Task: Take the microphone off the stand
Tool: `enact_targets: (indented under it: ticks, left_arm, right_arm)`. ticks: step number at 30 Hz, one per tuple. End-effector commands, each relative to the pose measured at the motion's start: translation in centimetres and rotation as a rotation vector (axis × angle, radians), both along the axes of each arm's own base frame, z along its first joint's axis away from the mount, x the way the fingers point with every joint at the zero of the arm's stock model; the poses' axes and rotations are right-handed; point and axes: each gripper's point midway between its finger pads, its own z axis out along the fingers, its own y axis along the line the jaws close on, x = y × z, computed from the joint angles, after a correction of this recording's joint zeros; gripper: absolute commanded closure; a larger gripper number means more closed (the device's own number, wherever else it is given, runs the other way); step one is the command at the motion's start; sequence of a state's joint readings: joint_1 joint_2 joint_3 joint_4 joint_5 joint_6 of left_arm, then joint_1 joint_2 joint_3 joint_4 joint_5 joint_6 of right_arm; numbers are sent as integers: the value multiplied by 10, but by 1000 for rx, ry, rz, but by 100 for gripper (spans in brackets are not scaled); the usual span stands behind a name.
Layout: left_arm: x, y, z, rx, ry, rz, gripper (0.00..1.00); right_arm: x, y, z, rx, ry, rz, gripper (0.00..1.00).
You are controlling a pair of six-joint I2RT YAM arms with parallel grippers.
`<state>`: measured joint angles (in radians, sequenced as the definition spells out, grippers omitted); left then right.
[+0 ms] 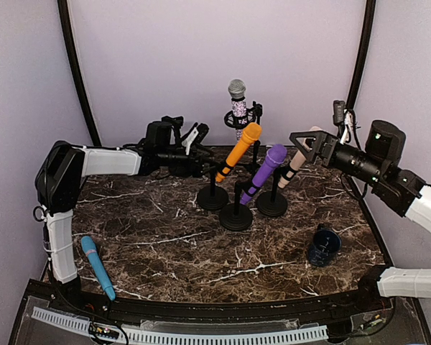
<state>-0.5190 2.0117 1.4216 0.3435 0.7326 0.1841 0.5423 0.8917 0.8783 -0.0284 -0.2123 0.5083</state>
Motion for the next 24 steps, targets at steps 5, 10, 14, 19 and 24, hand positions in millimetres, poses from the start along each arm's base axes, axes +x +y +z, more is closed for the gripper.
enact_targets:
  ticks: [5, 10, 14, 19, 24]
  left_arm:
    - [-5, -3, -7, 21, 45, -126, 31]
    - [-6, -4, -10, 35, 47, -153, 45]
    - [-8, -2, -13, 60, 53, -162, 57]
    - [-12, -1, -17, 72, 66, -172, 68]
    - [-15, -1, -17, 70, 77, -188, 77]
  right_arm:
    - [-11, 8, 23, 68, -63, 78, 1]
    - [-15, 9, 20, 68, -59, 94, 2]
    - [-15, 9, 18, 66, -56, 97, 1]
    - [-15, 9, 18, 68, -57, 98, 1]
    - [-15, 8, 14, 62, -47, 94, 1]
